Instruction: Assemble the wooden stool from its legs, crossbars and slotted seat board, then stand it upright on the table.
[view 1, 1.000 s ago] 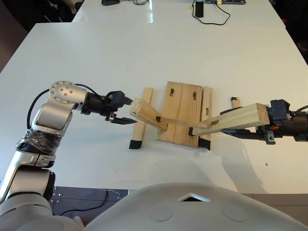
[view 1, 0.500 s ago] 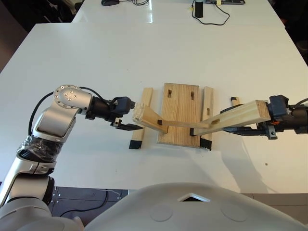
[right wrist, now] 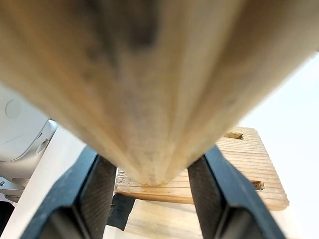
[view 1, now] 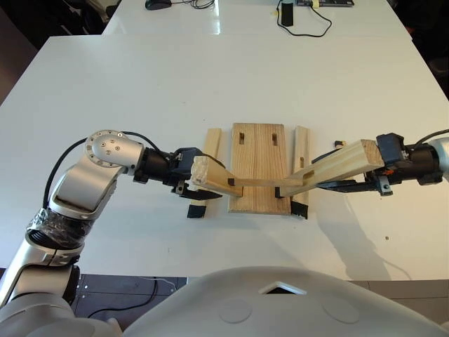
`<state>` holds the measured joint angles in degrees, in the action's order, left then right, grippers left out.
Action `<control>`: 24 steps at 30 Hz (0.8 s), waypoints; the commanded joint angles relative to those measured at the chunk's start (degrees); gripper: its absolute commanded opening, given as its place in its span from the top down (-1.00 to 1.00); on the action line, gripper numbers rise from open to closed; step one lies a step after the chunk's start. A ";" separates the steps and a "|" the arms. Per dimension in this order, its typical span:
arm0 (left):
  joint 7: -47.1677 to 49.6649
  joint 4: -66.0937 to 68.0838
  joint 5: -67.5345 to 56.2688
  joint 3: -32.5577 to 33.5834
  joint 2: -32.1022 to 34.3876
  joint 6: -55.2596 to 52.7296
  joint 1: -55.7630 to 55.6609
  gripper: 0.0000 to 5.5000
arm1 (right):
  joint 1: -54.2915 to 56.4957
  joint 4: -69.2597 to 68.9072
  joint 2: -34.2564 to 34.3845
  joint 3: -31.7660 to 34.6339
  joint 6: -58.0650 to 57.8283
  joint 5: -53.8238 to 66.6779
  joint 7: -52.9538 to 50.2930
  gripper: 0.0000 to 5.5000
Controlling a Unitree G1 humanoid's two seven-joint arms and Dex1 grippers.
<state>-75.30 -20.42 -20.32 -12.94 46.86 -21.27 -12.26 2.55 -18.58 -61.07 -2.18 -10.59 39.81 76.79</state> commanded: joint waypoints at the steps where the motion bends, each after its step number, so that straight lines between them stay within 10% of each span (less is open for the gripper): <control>1: 3.28 0.24 -1.28 0.18 -1.62 -3.59 0.12 -0.22 | -7.85 -0.62 -2.02 -6.38 -0.48 -10.99 0.17 0.26; 24: 5.33 -0.89 0.66 -2.47 -3.02 -3.10 1.71 -0.22 | 6.00 4.87 3.93 -16.99 -5.65 -12.09 0.29 0.26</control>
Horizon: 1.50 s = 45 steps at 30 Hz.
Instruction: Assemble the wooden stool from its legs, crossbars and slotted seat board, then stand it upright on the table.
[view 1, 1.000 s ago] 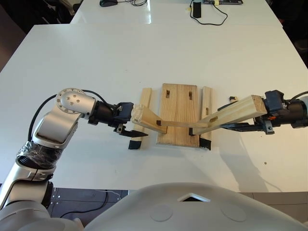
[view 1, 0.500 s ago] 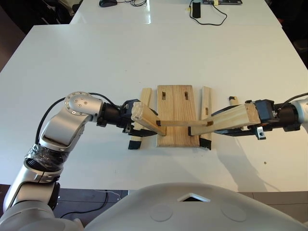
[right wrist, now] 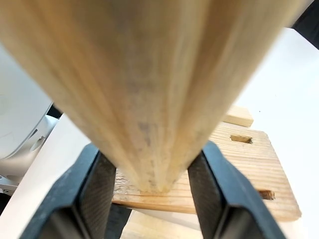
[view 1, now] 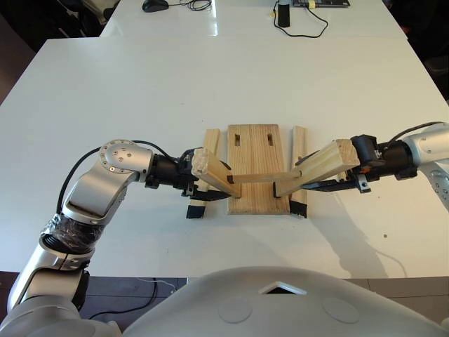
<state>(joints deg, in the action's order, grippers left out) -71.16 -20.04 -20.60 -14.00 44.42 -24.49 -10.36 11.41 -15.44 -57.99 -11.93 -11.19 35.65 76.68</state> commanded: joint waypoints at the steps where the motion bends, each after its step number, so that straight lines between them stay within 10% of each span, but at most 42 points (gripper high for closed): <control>1: 1.19 -1.56 0.95 -1.61 -0.63 0.15 -0.28 -0.22 | -2.59 2.01 1.15 -7.76 -5.15 -8.29 0.33 0.26; 29: 1.42 10.15 7.09 -6.02 -3.07 3.01 -2.86 -0.22 | -0.27 12.25 5.43 -13.67 -2.35 -14.32 -0.64 0.26; 45: 0.34 19.28 16.33 -6.66 -0.69 19.07 -3.86 -0.92 | 1.10 9.58 4.22 -6.86 -1.69 -12.39 -2.60 0.26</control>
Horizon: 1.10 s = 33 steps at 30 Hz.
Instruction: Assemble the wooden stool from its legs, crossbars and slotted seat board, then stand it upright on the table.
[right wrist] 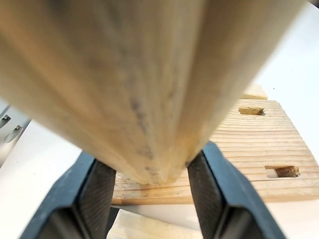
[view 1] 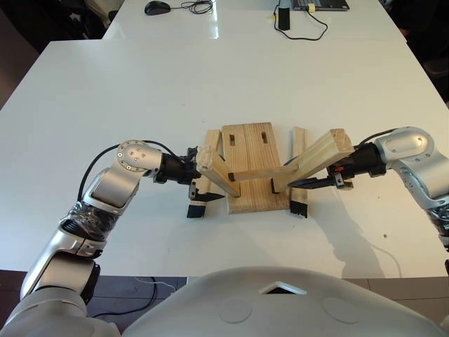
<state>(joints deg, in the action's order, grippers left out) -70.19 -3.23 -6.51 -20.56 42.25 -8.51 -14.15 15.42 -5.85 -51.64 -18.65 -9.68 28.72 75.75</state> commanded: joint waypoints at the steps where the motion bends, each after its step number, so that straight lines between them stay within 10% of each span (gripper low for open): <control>1: -0.60 2.94 2.48 0.09 1.57 3.69 0.06 -0.92 | -3.32 -0.81 -2.37 0.27 -3.00 -5.73 -1.92 0.26; 14: 1.77 4.53 3.12 1.08 0.60 5.40 0.89 -0.92 | -6.82 -6.75 -3.16 6.92 -4.42 -7.47 -4.59 -0.13; 19: 2.62 3.34 2.80 1.89 1.03 5.43 2.58 -0.92 | -19.92 -8.67 -7.27 22.92 -2.99 -5.67 -6.74 -0.13; 26: 4.88 0.09 1.87 3.85 1.44 4.34 7.73 -0.92 | -22.43 -23.52 5.35 47.59 -13.16 20.08 -26.25 -0.13; 33: 4.60 0.75 3.24 2.81 1.30 5.07 7.38 -0.92 | -5.68 -39.51 5.88 42.77 -14.96 47.14 -50.59 -0.13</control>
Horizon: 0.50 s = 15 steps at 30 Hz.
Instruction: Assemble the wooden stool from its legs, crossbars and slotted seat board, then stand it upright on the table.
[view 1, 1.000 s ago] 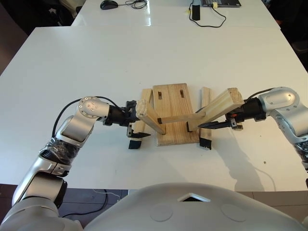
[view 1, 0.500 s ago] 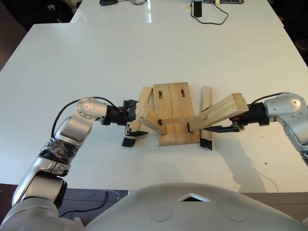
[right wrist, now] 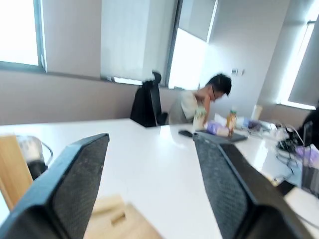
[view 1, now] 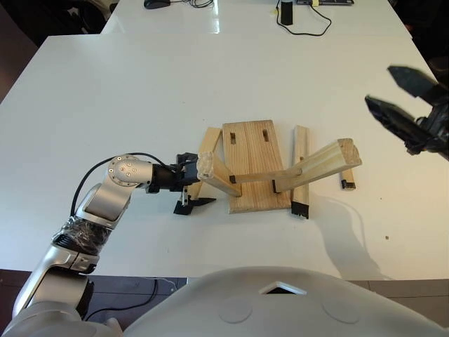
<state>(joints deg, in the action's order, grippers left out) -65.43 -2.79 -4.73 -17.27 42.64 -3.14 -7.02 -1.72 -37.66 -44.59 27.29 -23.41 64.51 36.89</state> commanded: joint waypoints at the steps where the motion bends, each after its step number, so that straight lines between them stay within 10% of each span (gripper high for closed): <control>1: -0.19 0.30 1.51 -0.55 0.82 -0.35 0.13 -0.92 | 14.13 -8.26 -1.61 -3.90 -1.08 13.58 -14.23 -0.13; 6: -0.04 -0.21 1.49 -0.85 0.64 -0.47 0.51 -0.92 | 19.39 -10.43 -1.81 -7.13 -1.35 22.07 -21.68 -0.13; 15: -0.59 -0.65 1.57 -2.17 -0.08 -0.79 -0.16 -0.92 | -4.37 1.24 5.38 -38.04 1.62 -17.15 -9.89 -0.13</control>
<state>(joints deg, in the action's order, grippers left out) -65.33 -3.10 -4.60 -18.35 42.27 -3.14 -6.81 2.32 -43.79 -39.63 0.31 -17.50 58.99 23.60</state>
